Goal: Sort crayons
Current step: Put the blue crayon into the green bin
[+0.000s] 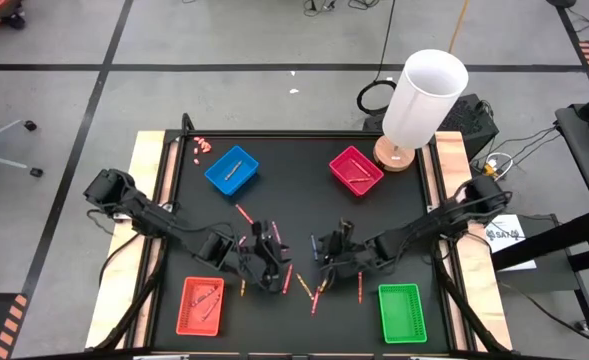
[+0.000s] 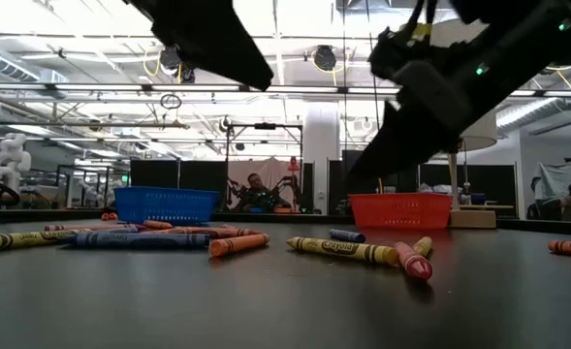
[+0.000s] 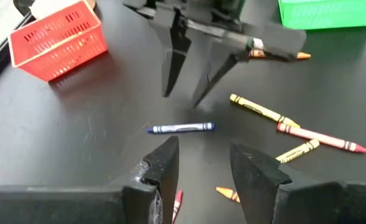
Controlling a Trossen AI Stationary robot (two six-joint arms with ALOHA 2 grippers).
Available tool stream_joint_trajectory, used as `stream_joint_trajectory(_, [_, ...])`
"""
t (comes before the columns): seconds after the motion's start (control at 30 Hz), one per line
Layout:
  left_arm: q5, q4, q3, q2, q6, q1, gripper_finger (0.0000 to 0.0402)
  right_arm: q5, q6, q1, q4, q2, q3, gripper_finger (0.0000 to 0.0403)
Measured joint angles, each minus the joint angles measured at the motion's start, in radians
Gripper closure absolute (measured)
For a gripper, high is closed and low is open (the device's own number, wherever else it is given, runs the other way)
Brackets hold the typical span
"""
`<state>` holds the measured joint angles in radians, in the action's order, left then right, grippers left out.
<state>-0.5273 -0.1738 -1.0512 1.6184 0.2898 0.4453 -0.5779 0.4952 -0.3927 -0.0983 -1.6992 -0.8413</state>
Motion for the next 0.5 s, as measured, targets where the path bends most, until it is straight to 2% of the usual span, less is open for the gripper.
stream_joint_trajectory(0.2, [-0.008, 0.004, 0.017, 0.0, 0.015, 0.002, 0.0261, -0.011, 0.043, 0.0, 0.004, -0.099, -0.037, 0.0255])
stream_joint_trajectory(0.3, [-0.021, 0.003, 0.026, 0.0, 0.019, 0.002, 0.0261, -0.05, 0.064, 0.0, -0.001, -0.117, -0.041, 0.0255])
stream_joint_trajectory(0.5, [-0.028, 0.001, 0.031, 0.0, 0.02, 0.002, 0.0261, -0.052, 0.065, 0.019, 0.001, -0.12, -0.041, 0.0255])
